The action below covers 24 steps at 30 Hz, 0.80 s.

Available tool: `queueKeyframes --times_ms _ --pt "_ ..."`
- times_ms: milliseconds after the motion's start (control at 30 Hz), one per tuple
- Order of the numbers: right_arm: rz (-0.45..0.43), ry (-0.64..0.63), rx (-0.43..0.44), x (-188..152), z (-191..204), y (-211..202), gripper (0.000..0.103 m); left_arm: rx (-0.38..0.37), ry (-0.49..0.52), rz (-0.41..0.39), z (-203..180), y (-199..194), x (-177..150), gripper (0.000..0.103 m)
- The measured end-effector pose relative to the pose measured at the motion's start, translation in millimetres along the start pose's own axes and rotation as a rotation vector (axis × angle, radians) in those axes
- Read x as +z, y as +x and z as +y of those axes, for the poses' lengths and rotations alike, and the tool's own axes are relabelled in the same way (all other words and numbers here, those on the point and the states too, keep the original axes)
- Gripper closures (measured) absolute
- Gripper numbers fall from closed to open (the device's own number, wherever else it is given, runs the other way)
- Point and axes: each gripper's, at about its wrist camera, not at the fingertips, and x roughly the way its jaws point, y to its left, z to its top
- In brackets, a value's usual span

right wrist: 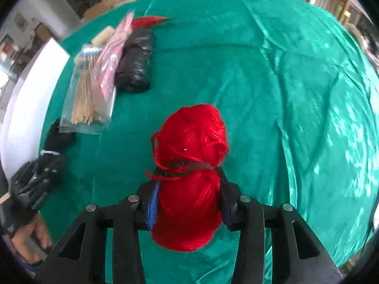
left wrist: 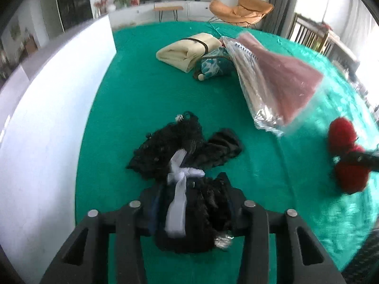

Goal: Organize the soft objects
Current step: 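Carry black lace into the box with left tool while right tool carries red item there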

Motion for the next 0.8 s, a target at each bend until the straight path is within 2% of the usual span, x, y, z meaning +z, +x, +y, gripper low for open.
queueKeyframes --times_ms 100,200,267,333,400,467,533,600,633,667,733,767,800 --pt "-0.040 -0.005 0.034 -14 5 -21 0.060 -0.110 -0.068 -0.032 9 -27 -1 0.062" --pt "-0.075 -0.035 0.113 -23 23 -50 0.060 -0.197 -0.092 -0.079 12 -63 -2 0.062" --pt "-0.106 -0.092 0.175 -23 53 -74 0.060 -0.246 -0.117 -0.105 21 -89 -2 0.062" --pt "-0.133 -0.142 0.232 -21 83 -91 0.060 -0.258 -0.145 -0.158 43 -123 1 0.062" --pt "-0.161 -0.194 0.324 -14 124 -111 0.060 -0.202 -0.166 -0.219 72 -154 6 0.062" --pt "-0.185 -0.252 0.426 -7 173 -128 0.060 -0.116 -0.195 -0.255 104 -176 7 0.062" --pt "-0.195 -0.301 0.514 -2 217 -136 0.060 -0.008 -0.235 -0.269 141 -190 7 0.060" --pt "-0.197 -0.347 0.577 0 268 -135 0.059 0.137 -0.281 -0.244 177 -195 3 0.056" --pt "-0.200 -0.369 0.596 -3 290 -133 0.058 0.207 -0.302 -0.229 192 -196 -1 0.048" --pt "-0.197 -0.389 0.620 -6 313 -128 0.053 0.274 -0.325 -0.222 207 -197 -6 0.029" --pt "-0.176 -0.397 0.657 -15 344 -111 0.043 0.387 -0.375 -0.203 232 -195 -20 0.005" --pt "-0.164 -0.399 0.658 -19 353 -103 0.035 0.424 -0.392 -0.201 241 -195 -26 0.004" --pt "-0.150 -0.407 0.643 -23 360 -96 0.036 0.461 -0.413 -0.188 250 -194 -33 0.004"
